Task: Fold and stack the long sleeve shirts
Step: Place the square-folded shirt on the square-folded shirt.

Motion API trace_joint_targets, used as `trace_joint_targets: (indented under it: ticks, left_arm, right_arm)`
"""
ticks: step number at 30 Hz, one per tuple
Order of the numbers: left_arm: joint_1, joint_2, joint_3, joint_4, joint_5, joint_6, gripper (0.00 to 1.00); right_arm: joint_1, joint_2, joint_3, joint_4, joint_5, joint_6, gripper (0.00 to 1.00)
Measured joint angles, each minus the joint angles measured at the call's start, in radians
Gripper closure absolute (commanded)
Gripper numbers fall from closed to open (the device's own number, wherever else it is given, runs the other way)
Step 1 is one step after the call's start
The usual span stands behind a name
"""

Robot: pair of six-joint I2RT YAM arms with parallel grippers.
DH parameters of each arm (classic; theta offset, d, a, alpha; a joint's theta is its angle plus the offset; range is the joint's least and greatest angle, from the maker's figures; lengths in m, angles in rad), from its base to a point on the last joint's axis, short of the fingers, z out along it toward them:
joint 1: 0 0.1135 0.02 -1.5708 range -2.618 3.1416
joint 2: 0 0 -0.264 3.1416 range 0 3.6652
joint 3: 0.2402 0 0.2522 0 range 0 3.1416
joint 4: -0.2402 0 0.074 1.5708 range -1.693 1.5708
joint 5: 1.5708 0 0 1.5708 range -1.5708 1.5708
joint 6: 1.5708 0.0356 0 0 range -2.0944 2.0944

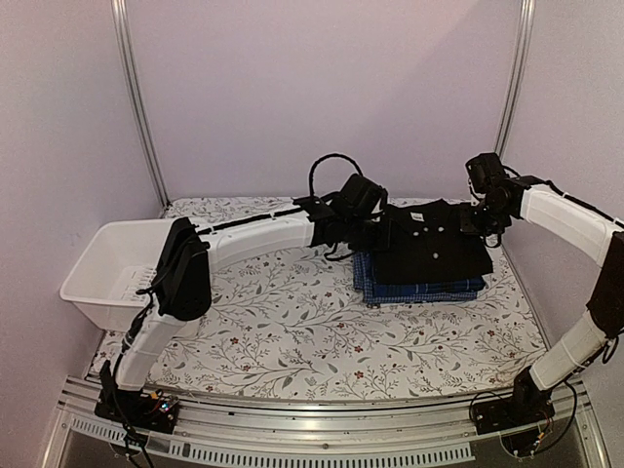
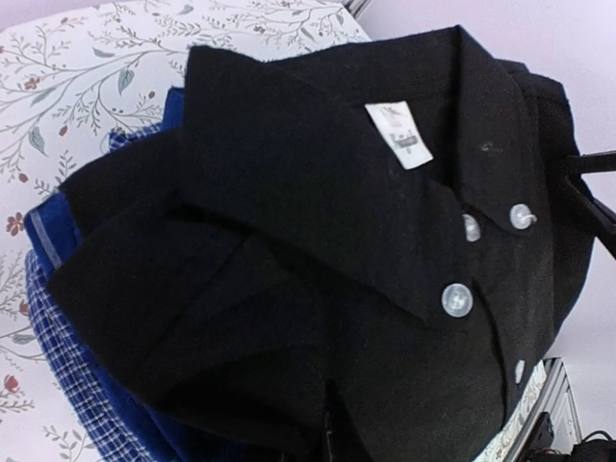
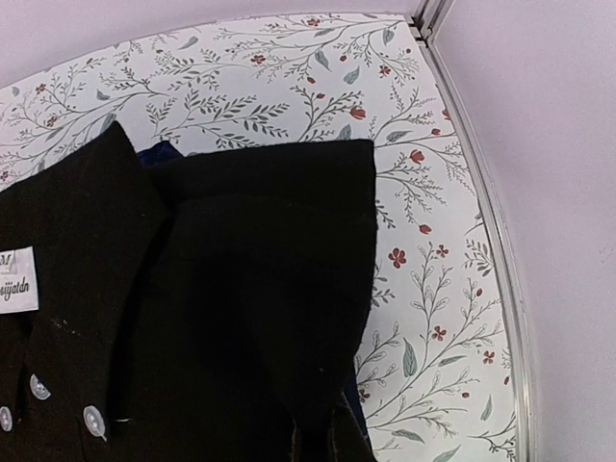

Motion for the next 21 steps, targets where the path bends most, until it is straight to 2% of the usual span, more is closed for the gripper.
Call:
trace_joint_targets:
  ticks: [3, 4, 6, 9, 13, 21]
  left_arm:
    - [0.003, 0.021, 0.000, -0.003, 0.003, -0.013, 0.68]
    - [0.004, 0.024, 0.000, -0.012, 0.003, -0.016, 0.64]
    - [0.009, 0.025, 0.000, -0.027, 0.000, -0.024, 0.63]
    - [0.020, 0.023, -0.012, -0.027, -0.014, -0.033, 0.63]
    - [0.034, -0.008, -0.089, -0.014, -0.024, -0.032, 0.69]
    - [0.043, -0.040, -0.122, -0.003, -0.024, -0.016, 0.78]
  right_arm:
    - [-0.026, 0.003, -0.016, 0.012, -0.008, -0.011, 0.59]
    - [-0.032, 0.003, -0.016, 0.016, -0.004, -0.010, 0.55]
    - [-0.042, 0.003, -0.016, 0.025, 0.008, -0.017, 0.52]
    - [-0.047, 0.003, -0.008, 0.018, 0.021, -0.021, 0.51]
    - [-0.047, 0.000, 0.031, 0.003, 0.014, -0.009, 0.61]
    - [-0.032, -0.030, 0.029, 0.017, -0.056, 0.033, 0.61]
